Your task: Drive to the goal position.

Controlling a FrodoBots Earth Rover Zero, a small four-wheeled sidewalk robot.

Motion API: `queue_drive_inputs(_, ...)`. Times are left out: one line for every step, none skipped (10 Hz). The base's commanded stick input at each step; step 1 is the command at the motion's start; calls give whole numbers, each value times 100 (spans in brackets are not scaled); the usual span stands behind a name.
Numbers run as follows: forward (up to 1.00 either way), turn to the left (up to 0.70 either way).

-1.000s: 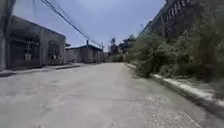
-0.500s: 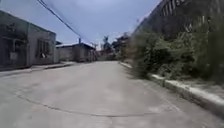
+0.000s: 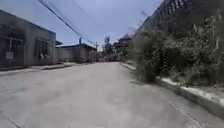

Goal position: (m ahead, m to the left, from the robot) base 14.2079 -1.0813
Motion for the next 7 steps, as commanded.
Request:
queue_drive_inputs(100, 3)
queue_drive_inputs(100, 3)
queue_drive_inputs(100, 3)
queue_drive_inputs(100, 3)
queue_drive_inputs(100, -19)
queue_drive_inputs(100, 3)
queue_drive_inputs(100, 3)
